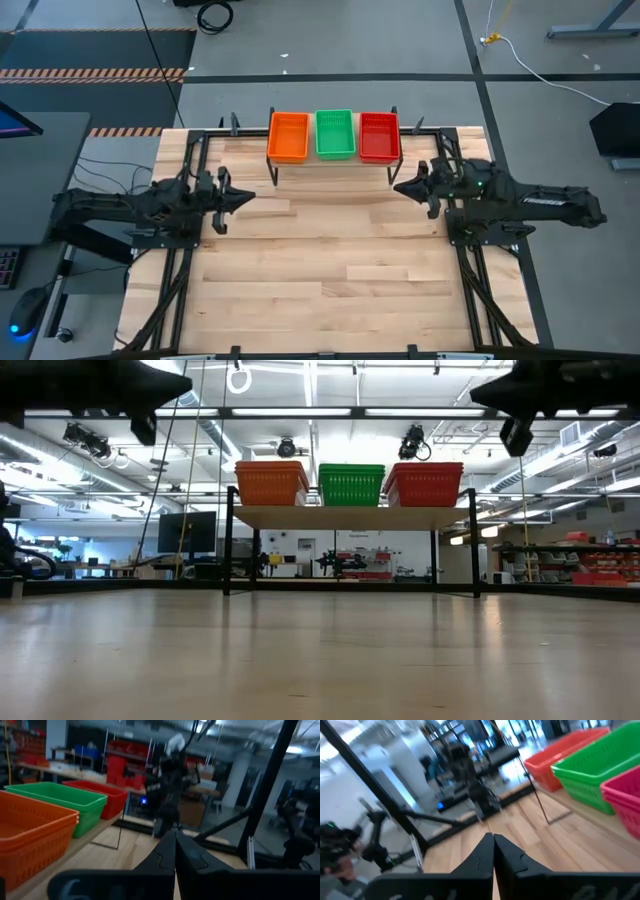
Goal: Stack baskets on shelf by color
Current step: Return to Home Position
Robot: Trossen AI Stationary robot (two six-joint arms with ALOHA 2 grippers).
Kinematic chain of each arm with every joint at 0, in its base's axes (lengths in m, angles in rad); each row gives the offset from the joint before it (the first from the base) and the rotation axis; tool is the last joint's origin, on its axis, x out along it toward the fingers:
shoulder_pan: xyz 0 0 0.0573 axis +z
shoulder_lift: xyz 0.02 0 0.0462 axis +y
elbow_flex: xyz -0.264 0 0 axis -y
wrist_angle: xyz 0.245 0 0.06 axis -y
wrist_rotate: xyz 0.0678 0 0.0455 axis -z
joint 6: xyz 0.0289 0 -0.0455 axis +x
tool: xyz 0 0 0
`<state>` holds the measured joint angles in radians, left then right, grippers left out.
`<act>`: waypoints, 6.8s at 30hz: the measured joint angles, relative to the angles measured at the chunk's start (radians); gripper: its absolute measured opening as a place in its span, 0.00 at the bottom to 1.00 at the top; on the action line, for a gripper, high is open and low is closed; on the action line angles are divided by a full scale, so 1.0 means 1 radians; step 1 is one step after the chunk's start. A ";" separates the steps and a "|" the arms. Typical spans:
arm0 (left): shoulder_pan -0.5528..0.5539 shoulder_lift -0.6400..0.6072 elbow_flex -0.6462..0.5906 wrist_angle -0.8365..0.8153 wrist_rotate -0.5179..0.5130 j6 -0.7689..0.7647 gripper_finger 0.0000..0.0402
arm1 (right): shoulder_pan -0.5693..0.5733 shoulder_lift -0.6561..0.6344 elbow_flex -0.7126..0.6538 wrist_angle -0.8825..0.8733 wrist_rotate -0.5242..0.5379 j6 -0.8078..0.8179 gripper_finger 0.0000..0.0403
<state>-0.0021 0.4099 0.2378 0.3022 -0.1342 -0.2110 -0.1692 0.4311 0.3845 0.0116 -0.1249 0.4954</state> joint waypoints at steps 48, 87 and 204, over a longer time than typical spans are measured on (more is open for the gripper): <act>-0.001 -0.166 -0.229 0.012 -0.038 0.051 0.00 | 0.030 -0.318 -0.378 0.264 0.144 -0.200 0.01; -0.001 -0.166 -0.230 0.029 -0.038 0.099 0.09 | 0.030 -0.311 -0.378 0.204 0.018 -0.176 0.03; -0.001 -0.165 -0.232 0.029 -0.038 0.092 0.08 | 0.030 -0.311 -0.378 0.204 0.018 -0.176 0.03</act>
<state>-0.0031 0.2447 0.0063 0.3308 -0.1720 -0.1192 -0.1394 0.1204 0.0063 0.2153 -0.1073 0.3191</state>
